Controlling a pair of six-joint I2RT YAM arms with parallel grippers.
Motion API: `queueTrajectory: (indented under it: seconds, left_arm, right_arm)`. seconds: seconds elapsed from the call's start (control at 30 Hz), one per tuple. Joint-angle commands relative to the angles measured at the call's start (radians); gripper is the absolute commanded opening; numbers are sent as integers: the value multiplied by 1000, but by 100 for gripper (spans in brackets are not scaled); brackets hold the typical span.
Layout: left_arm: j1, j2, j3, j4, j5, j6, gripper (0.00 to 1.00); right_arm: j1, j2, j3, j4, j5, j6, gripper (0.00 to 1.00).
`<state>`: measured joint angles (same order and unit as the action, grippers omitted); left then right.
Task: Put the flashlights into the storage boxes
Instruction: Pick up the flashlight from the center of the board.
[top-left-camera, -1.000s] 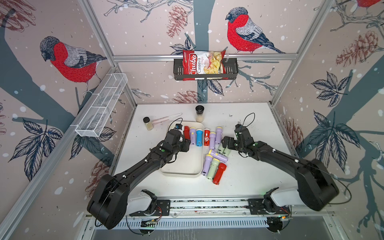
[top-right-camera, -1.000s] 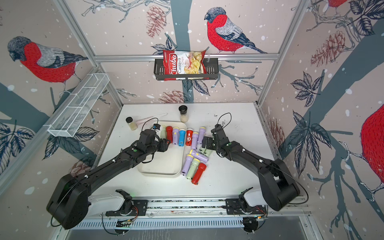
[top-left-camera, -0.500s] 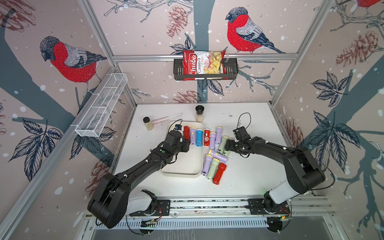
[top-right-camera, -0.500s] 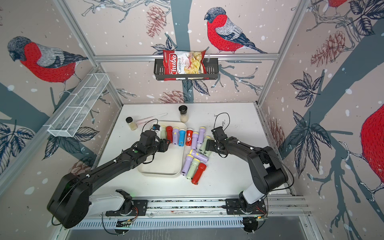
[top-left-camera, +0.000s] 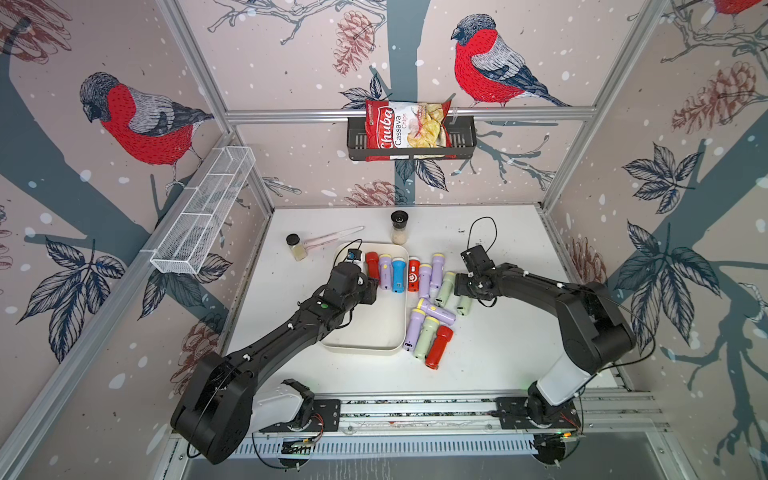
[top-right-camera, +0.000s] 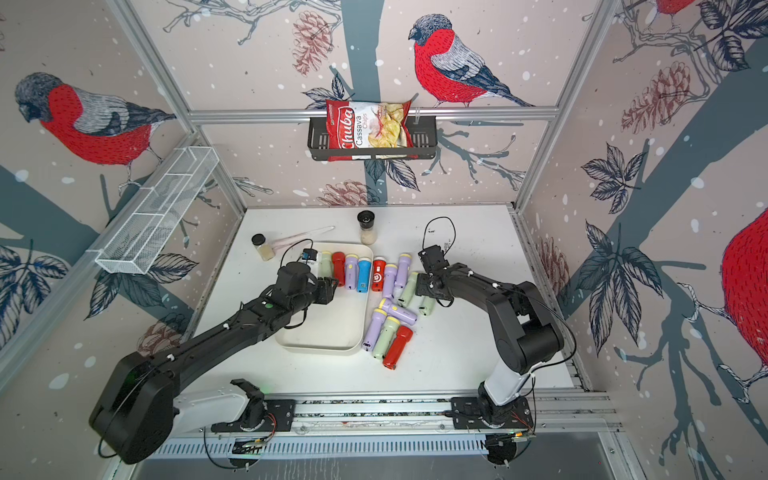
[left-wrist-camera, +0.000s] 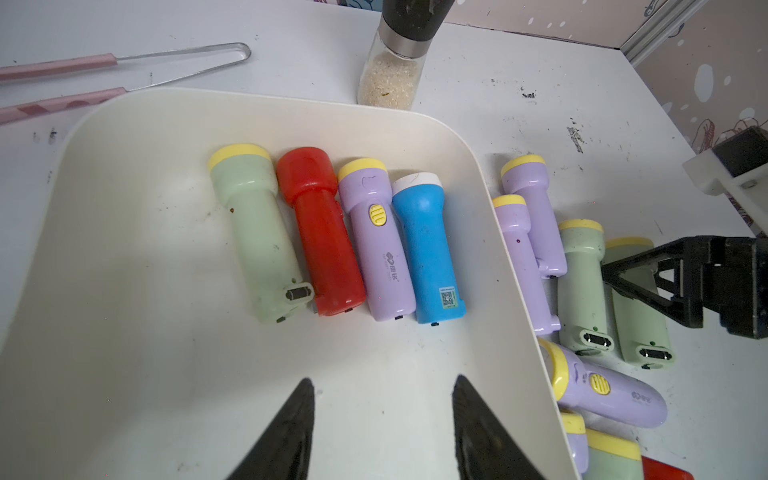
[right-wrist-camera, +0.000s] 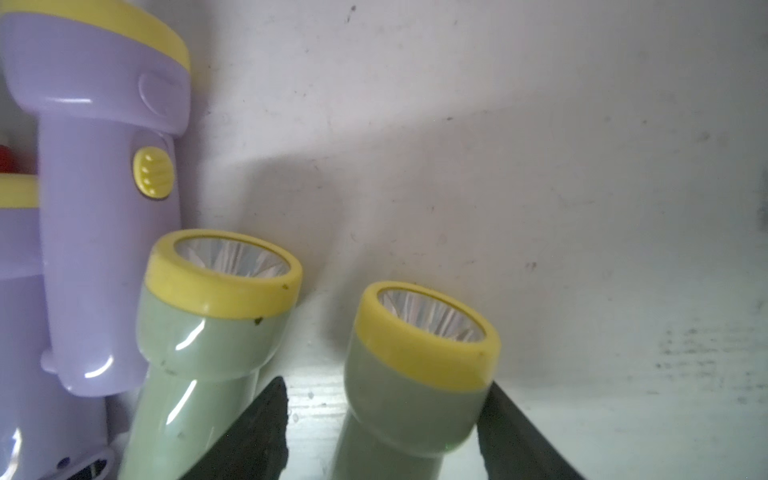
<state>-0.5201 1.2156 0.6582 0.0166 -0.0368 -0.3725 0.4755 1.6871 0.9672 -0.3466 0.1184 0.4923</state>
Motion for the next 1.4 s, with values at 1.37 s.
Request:
queueTrajectory:
  seconds: [1.37]
  left_arm:
    - [-3, -134, -142, 398, 321, 43, 54]
  right_arm:
    - [119, -538, -275, 392, -69, -9, 40]
